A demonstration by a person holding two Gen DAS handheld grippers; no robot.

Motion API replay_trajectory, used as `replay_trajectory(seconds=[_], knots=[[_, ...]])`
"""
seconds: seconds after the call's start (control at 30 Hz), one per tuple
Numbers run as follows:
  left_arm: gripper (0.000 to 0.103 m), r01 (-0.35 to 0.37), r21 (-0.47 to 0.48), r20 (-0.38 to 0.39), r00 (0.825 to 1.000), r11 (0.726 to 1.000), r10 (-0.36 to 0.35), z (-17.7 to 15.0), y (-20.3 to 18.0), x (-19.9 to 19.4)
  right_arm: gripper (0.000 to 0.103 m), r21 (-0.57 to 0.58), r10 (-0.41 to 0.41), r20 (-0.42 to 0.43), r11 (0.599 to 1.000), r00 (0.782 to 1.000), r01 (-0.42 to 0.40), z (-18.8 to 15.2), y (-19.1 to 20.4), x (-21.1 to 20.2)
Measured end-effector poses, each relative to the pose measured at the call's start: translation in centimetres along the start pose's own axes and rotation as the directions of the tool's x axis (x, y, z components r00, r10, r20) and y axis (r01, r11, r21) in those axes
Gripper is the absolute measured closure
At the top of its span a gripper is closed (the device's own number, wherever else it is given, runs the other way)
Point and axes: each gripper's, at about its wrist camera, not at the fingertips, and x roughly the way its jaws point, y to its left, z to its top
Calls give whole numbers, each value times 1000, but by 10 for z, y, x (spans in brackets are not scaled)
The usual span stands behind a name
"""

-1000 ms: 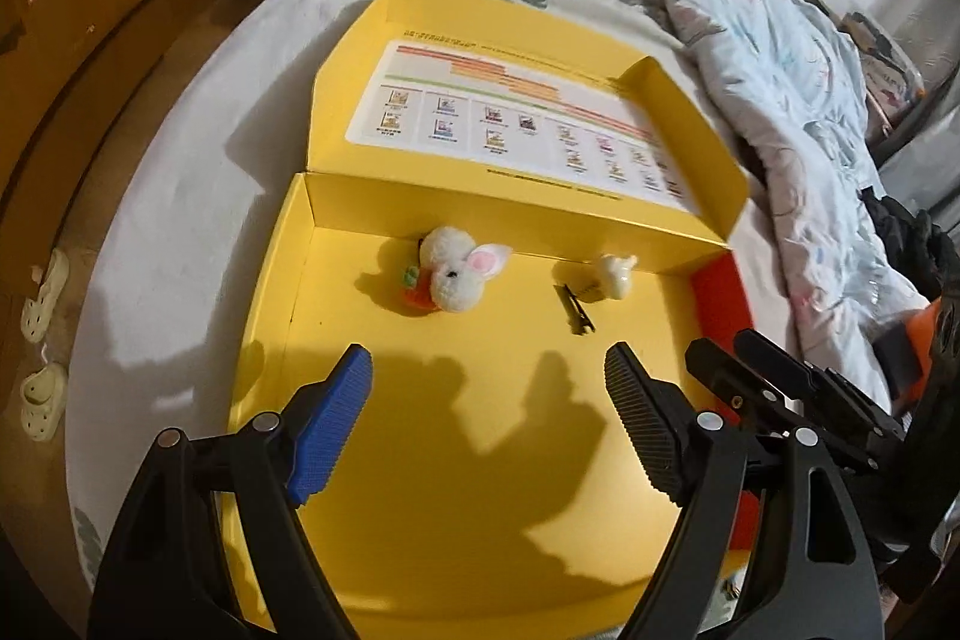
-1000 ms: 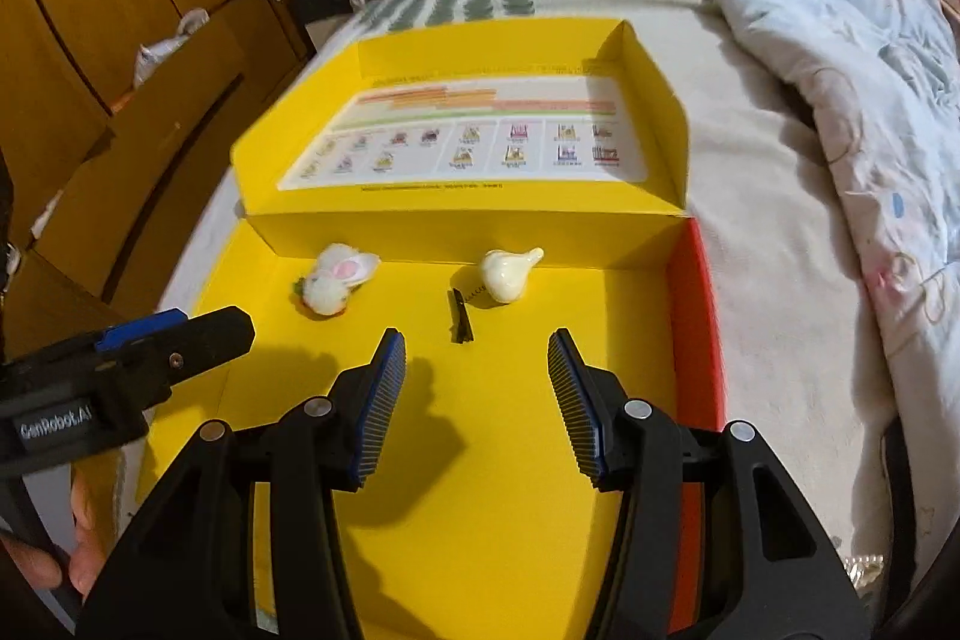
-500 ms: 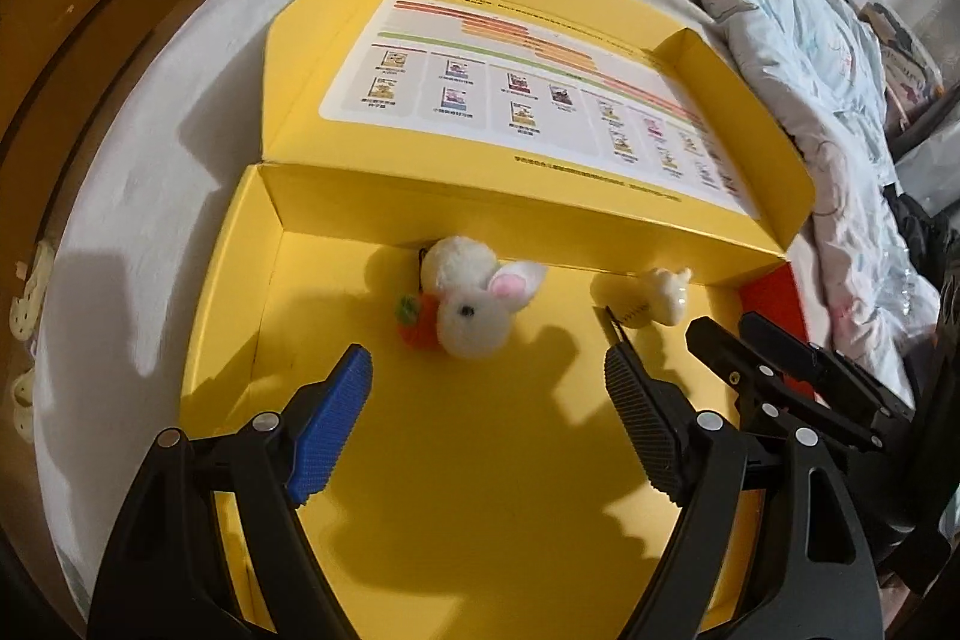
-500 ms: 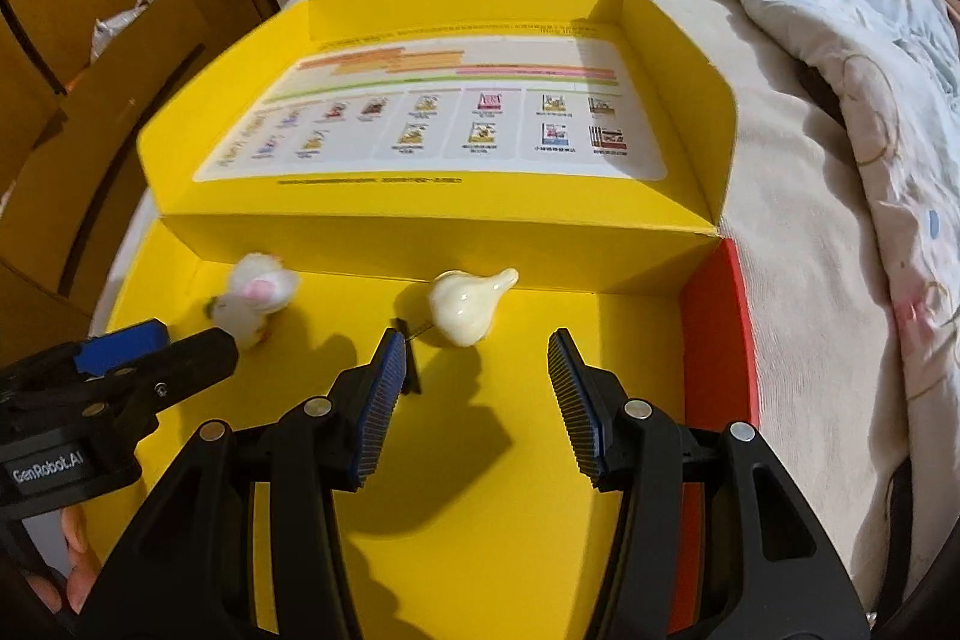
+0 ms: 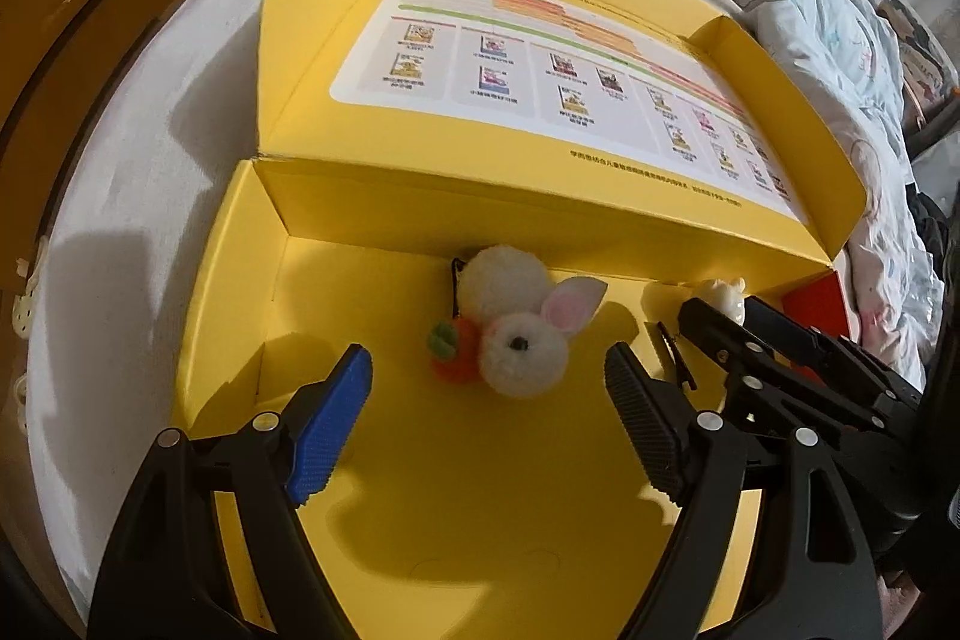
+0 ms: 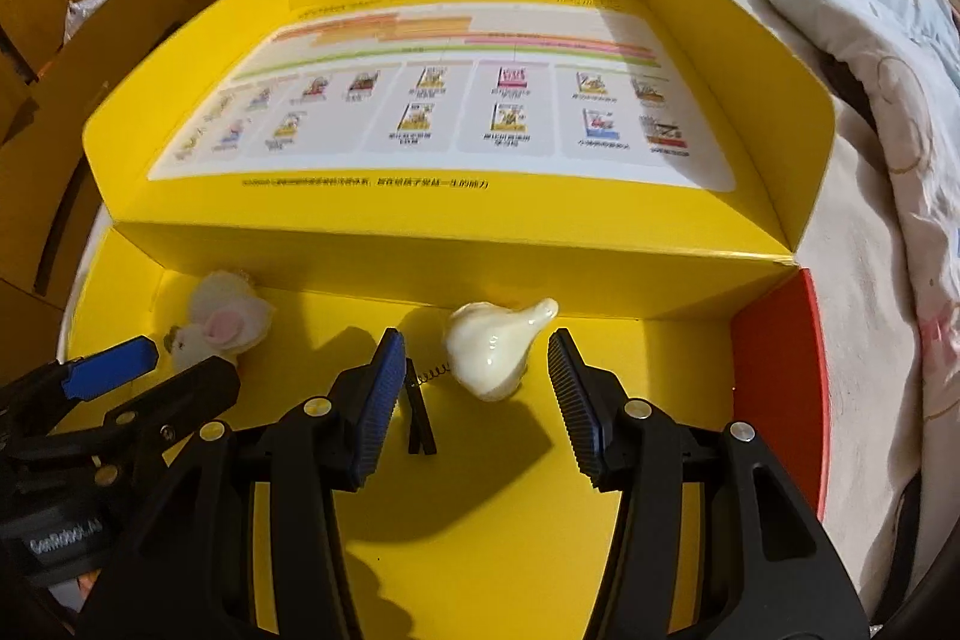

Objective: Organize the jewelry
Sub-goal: 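Grasp the white rabbit pompom clip with the left tool while the right grasps the white bird clip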

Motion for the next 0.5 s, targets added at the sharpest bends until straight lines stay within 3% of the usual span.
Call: replay_trajectory(seconds=[0.5], knots=[[24,23,-12,-10,1000,1000,-23,1,2,12,50,11,-53,-3,999,999,53,4,-1,17]])
